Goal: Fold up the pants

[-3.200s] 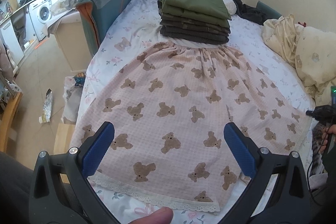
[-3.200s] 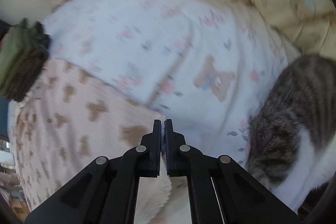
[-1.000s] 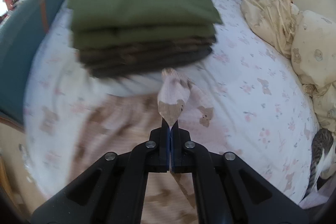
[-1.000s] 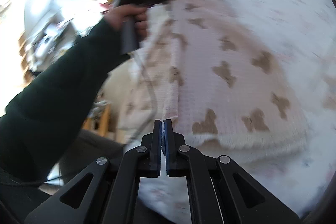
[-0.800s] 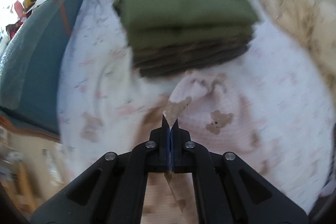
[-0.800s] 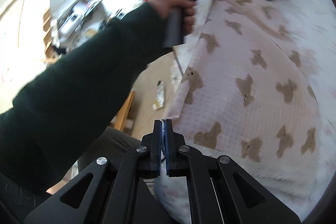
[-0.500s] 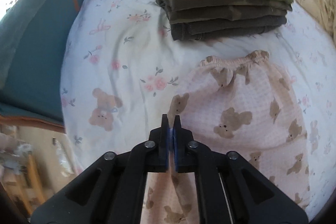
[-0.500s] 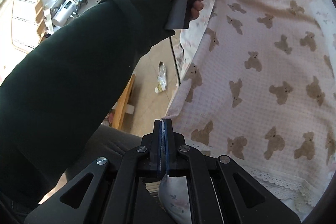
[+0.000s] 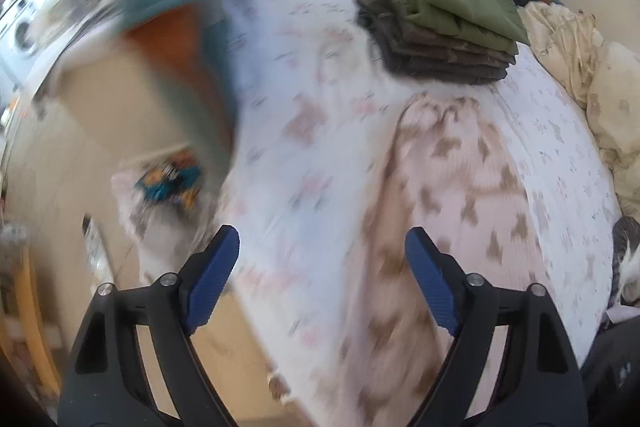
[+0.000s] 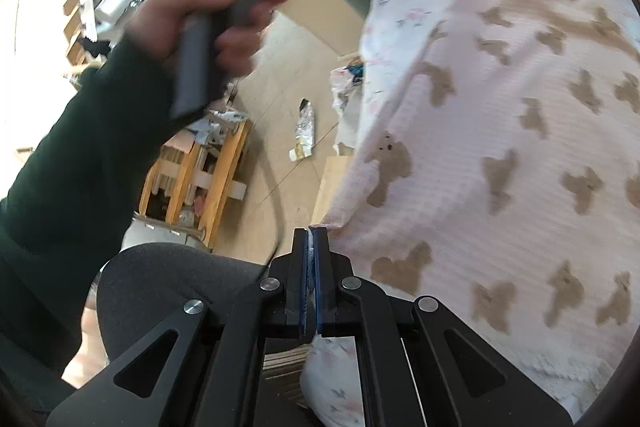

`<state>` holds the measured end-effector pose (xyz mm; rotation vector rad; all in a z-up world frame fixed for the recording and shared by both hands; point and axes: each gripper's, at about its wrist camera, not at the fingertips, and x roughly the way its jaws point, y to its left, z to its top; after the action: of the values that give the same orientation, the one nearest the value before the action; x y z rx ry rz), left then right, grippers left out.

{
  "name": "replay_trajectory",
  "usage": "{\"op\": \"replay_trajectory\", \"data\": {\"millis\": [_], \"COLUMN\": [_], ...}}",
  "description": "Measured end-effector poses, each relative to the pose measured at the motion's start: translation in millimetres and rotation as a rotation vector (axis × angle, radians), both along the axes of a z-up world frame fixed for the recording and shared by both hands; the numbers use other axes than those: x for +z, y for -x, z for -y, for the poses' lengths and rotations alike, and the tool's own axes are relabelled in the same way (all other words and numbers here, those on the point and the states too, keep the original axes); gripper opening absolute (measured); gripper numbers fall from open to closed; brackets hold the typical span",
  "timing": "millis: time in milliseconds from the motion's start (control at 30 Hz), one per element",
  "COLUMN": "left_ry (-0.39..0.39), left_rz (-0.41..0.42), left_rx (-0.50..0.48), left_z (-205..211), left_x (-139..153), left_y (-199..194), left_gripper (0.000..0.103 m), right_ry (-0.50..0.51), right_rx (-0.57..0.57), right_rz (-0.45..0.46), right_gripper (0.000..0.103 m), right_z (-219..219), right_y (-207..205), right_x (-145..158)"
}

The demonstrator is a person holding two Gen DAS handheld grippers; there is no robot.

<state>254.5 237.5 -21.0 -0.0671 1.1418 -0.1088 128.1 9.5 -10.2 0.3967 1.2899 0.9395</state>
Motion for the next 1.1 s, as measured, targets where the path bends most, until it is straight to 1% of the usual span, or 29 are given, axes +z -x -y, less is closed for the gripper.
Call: {"op": "replay_trajectory", "data": {"millis": [100,133,167,233,267,300,367,400,433,467,500,567,633,667,700,733,800,833,867,900,933,967,1000,1033,1067,1100], "left_ry": [0.068,0.096,0.109,0.138,0.142,0.146,0.145,0.153,0.166,0.182,0.188,0.172,0.139,0.137,0.144,0.15,0.125,0.105,0.085,0.062,0.046,0.053,0.058,0.044,0.036,0.024], "left_rz": [-0.041,-0.073,-0.092,-0.136,-0.151,-0.162,-0.19,-0.208,-0.23,-0.247,-0.264,-0.313,-0.334,-0.354,-0.382,-0.405,-0.438,-0.45,-0.465,-0.481,-0.491,-0.5,-0.513,-0.514,-0.514,-0.511], "left_rx": [0.046,0.059,0.065,0.079,0.076,0.069,0.068,0.064,0.058,0.049,0.033,-0.027,-0.07,-0.098,-0.126,-0.153,-0.205,-0.226,-0.249,-0.266,-0.27,-0.264,-0.256,-0.251,-0.253,-0.261], "left_z": [-26,-33,-35,-37,-34,-32,-26,-23,-19,-14,-9,5,17,24,31,38,53,58,63,68,71,72,73,74,76,78], "left_x": [-6,-14,-19,-35,-40,-46,-60,-67,-74,-81,-87,-98,-106,-110,-113,-116,-119,-122,-125,-128,-129,-128,-128,-127,-125,-122], "left_y": [35,48,58,76,81,85,90,91,92,93,95,94,95,97,98,100,106,108,111,113,114,114,114,114,114,115], "left_gripper": [0.088,0.088,0.088,0.088,0.088,0.088,0.088,0.088,0.088,0.088,0.088,0.088,0.088,0.086,0.086,0.086,0.076,0.065,0.047,0.041,0.035,0.027,0.021,0.009,0.006,0.004], "right_ry": [-0.003,0.005,0.012,0.013,-0.006,-0.012,-0.012,-0.018,-0.017,-0.014,-0.018,0.003,0.021,0.037,0.047,0.072,0.119,0.145,0.169,0.192,0.236,0.234,0.21,0.159,0.11,0.083], "right_rx": [0.042,0.056,0.061,0.051,0.039,0.028,0.007,0.005,0.003,-0.002,-0.004,0.009,-0.018,-0.057,-0.088,-0.16,-0.269,-0.367,-0.437,-0.482,-0.559,-0.595,-0.612,-0.633,-0.632,-0.614], "right_rz": [0.012,0.031,0.045,0.047,0.029,0.015,-0.028,-0.049,-0.075,-0.085,-0.079,-0.046,-0.011,0.01,0.018,0.027,0.027,0.009,-0.018,-0.038,-0.085,-0.123,-0.172,-0.255,-0.306,-0.331], "right_gripper": [0.002,0.002,0.002,0.004,0.008,0.008,0.016,0.028,0.046,0.058,0.067,0.067,0.067,0.066,0.067,0.067,0.067,0.068,0.068,0.069,0.07,0.07,0.07,0.069,0.069,0.069], "right_z": [-32,-44,-53,-64,-68,-71,-73,-71,-66,-60,-50,-24,9,37,54,90,138,176,202,218,245,256,264,272,272,268], "right_y": [1,1,3,2,0,-1,-5,-5,-5,-3,0,7,12,15,16,19,19,21,20,21,23,23,23,26,26,26], "right_x": [-6,-10,-16,-31,-41,-48,-61,-64,-66,-64,-59,-47,-35,-28,-25,-21,-21,-25,-31,-37,-49,-59,-70,-87,-99,-104]}}
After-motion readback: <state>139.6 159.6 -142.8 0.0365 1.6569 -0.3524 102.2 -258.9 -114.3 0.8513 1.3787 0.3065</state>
